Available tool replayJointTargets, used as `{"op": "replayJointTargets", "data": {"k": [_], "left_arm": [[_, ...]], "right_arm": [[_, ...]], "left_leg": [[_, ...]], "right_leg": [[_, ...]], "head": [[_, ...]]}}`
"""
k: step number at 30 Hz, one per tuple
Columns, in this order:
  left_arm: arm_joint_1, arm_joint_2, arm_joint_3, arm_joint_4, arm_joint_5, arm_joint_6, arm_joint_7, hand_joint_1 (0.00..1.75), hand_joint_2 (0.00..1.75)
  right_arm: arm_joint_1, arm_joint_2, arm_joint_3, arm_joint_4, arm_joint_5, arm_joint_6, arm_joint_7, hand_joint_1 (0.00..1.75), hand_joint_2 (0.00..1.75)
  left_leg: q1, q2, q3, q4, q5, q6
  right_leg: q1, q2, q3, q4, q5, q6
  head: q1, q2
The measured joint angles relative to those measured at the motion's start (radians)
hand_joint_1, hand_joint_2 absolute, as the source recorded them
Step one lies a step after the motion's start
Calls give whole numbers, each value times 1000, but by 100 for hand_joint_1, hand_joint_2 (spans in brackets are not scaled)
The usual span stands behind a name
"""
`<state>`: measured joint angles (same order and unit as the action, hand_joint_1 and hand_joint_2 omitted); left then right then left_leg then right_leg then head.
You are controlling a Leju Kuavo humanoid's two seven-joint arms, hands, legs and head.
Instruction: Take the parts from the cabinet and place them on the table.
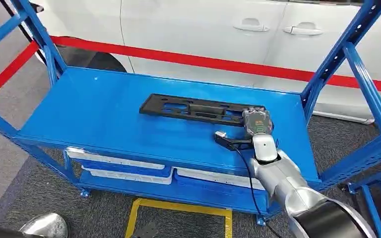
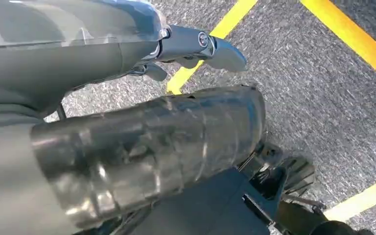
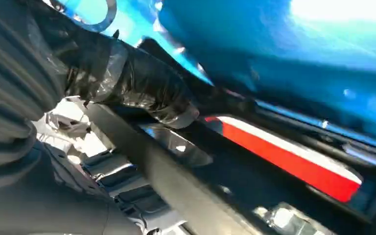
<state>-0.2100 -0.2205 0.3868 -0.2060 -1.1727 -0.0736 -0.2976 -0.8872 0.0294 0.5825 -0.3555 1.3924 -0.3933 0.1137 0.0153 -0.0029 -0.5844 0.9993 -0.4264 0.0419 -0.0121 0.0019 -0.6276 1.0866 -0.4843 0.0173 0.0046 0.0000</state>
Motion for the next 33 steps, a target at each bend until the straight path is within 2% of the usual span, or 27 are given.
{"op": "replayJointTargets", "data": {"k": [2,3,4,5,6,7,8,9,12,13,14,15,17,18,19,20,21,23,24,25,28,29,30,33], "left_arm": [[0,0,0,0,0,0,0,0,0],[1,0,0,0,0,0,0,0,0],[2,0,0,0,0,0,0,0,0],[2,0,0,0,0,0,0,0,0],[1,0,0,0,0,-1,0,0,0],[1,0,0,0,0,-1,0,0,0],[1,-1,-1,0,0,-2,0,0,0],[1,-3,-1,0,0,-3,0,0,0],[-1,-3,-2,0,0,-4,-1,0,0],[-1,-3,-2,0,0,-5,-1,0,0],[0,-3,-2,0,0,-5,-1,0,0],[-1,-3,-2,0,0,-5,-2,0,0],[-2,-3,-3,0,0,-5,-2,0,0],[1,-2,-3,0,0,-5,-2,0,0],[3,-1,-3,0,0,-5,-2,0,0],[5,-1,-3,0,0,-5,-2,0,0],[5,-1,-4,0,0,-5,-3,0,0],[3,-1,-8,-2,1,-3,-8,0,0],[2,-1,-11,-2,2,-3,-9,0,0],[1,-2,-13,-2,3,-3,-11,0,0],[3,-1,-18,-2,10,-3,-12,0,0],[2,-2,-20,-2,11,-3,-14,0,0],[1,-2,-21,-2,12,-3,-15,0,0],[0,-2,-26,-2,20,-3,-20,0,0]], "right_arm": [[4,0,0,1,2,-2,0,175,175],[7,0,0,1,2,-3,-2,175,175],[8,0,0,2,3,-4,-3,175,175],[8,-1,0,2,3,-5,-6,175,175],[7,-1,0,2,4,-5,-6,175,175],[5,-1,-1,2,5,-5,-6,175,175],[2,-1,-1,2,5,-5,-6,175,175],[0,-1,-1,2,5,-5,-6,175,175],[0,0,-1,2,8,-8,-9,175,175],[-1,0,-1,2,8,-8,-9,175,175],[-2,2,-1,2,8,-8,-9,175,175],[-2,4,-1,2,9,-9,-9,175,175],[0,4,-1,2,8,-9,-9,175,175],[2,3,-1,2,8,-10,-9,175,175],[3,3,-1,2,8,-10,-9,175,175],[5,3,-1,2,8,-11,-9,175,175],[5,3,-1,2,8,-11,-8,175,175],[5,3,-2,2,8,-15,-5,175,175],[5,2,-3,2,8,-17,-2,175,175],[5,1,-4,2,8,-19,1,175,175],[5,-1,-6,2,12,-25,3,175,175],[4,-3,-8,2,14,-25,3,175,175],[4,-5,-10,2,15,-24,3,175,175],[3,-11,-10,3,43,-4,6,175,175]], "left_leg": [[-3,1,-2,0,0,3],[-5,1,-3,1,0,4],[-7,0,-3,3,-1,5],[-8,-1,-2,4,-2,6],[-9,-3,-1,6,-3,5],[-10,-4,1,7,-5,3],[-12,-4,3,8,-7,2],[-19,-4,0,11,-10,-3],[-12,-4,2,7,-8,-17],[-18,-5,4,6,-9,-24],[-13,-5,0,15,-16,-27],[-15,-3,-14,49,-44,-31],[-7,-3,-91,211,-128,-42],[-3,-3,-129,287,-156,-47],[-1,-3,-147,323,-158,-50],[2,-3,-141,309,-137,-53],[6,-2,-111,247,-96,-56],[13,1,-11,50,-4,-61],[7,-2,5,21,-26,-61],[6,-6,3,16,-18,-47],[2,-5,0,19,-17,-27],[9,-1,4,10,-10,-16],[8,-1,4,8,-9,-11],[3,0,-2,8,-8,-4]], "right_leg": [[-1,0,-76,160,-76,5],[-1,0,-110,228,-98,6],[-1,0,-124,253,-92,5],[-1,0,-110,218,-59,1],[0,0,-74,147,-16,-4],[1,0,-27,51,29,-11],[5,1,18,-38,62,-21],[11,-1,27,-62,46,-24],[16,-2,26,-66,51,-28],[7,-2,31,-78,56,-35],[1,-9,40,-87,62,-39],[-1,-9,42,-92,63,-46],[-1,-14,39,-92,63,-48],[-1,-14,37,-91,63,-48],[-2,-14,36,-90,63,-47],[-3,-13,37,-89,63,-47],[-4,-13,37,-86,62,-45],[-9,-10,37,-74,54,-33],[-4,-8,33,-69,51,-25],[-1,-5,29,-63,51,-20],[-4,-2,31,-73,58,0],[-6,-2,28,-67,50,5],[-7,-2,17,-35,24,6],[-7,-2,-95,196,-88,11]], "head": [[0,0],[0,0],[-1,0],[0,0],[-1,0],[0,0],[0,0],[-1,0],[0,0],[-1,0],[0,0],[-6,0],[-7,0],[-7,0],[-8,0],[-7,0],[-7,0],[-7,0],[-7,0],[-5,0],[-6,0],[-5,0],[-5,0],[-5,0]]}}
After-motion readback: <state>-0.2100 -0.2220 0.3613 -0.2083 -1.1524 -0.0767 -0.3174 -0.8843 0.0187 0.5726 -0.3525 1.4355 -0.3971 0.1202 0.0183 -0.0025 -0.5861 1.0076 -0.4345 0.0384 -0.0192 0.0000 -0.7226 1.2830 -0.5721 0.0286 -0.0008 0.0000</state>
